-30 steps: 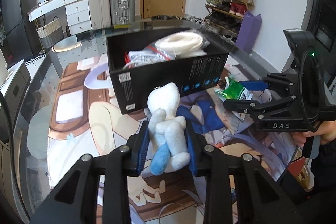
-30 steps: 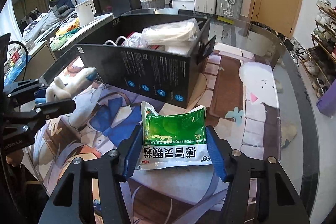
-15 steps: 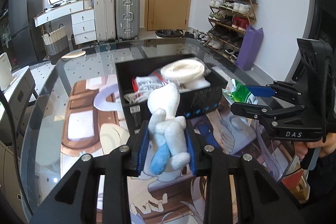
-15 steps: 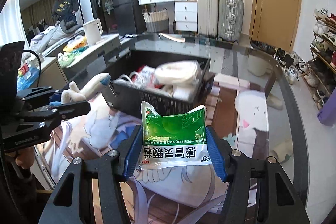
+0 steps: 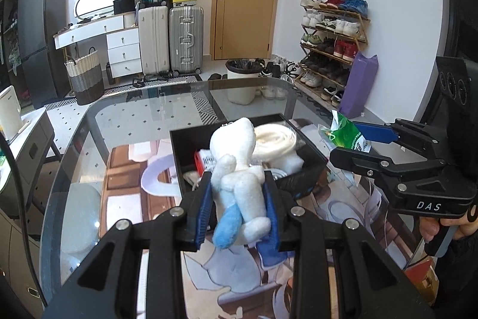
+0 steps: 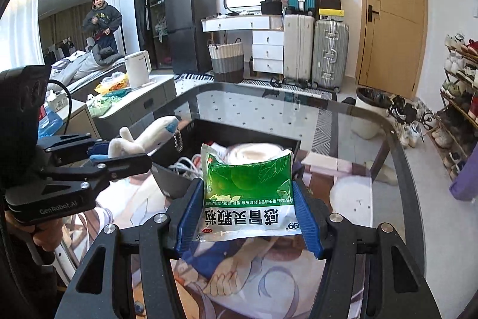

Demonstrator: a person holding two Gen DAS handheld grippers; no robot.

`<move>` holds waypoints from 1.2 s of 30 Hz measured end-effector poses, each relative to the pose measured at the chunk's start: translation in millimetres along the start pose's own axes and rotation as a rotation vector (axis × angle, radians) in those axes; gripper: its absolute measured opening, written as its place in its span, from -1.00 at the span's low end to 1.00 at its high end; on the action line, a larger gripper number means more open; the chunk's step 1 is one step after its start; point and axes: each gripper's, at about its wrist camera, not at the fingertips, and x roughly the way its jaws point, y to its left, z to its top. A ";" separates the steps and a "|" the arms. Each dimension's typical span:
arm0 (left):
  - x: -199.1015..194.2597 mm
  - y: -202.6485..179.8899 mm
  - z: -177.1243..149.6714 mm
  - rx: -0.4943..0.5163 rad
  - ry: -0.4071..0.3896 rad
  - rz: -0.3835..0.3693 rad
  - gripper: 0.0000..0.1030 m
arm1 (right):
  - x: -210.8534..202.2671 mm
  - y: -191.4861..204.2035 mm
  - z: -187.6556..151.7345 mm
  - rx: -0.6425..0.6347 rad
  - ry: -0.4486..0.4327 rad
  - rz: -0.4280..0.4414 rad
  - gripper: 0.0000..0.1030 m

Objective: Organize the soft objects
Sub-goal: 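Lift both held items and carry them over the black box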

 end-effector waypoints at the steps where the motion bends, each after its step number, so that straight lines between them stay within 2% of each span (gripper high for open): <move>1: 0.5 -0.1 1.2 0.002 -0.003 0.000 -0.42 | 0.1 -0.1 2.4 0.000 -0.005 0.002 0.16; 14: 23.0 8.2 17.1 0.004 -0.010 0.005 -0.42 | 20.0 0.4 21.5 -0.020 -0.020 0.020 0.16; 36: 75.4 16.7 25.2 0.006 0.052 0.018 -0.42 | 78.6 -2.7 26.8 -0.100 0.053 0.040 0.16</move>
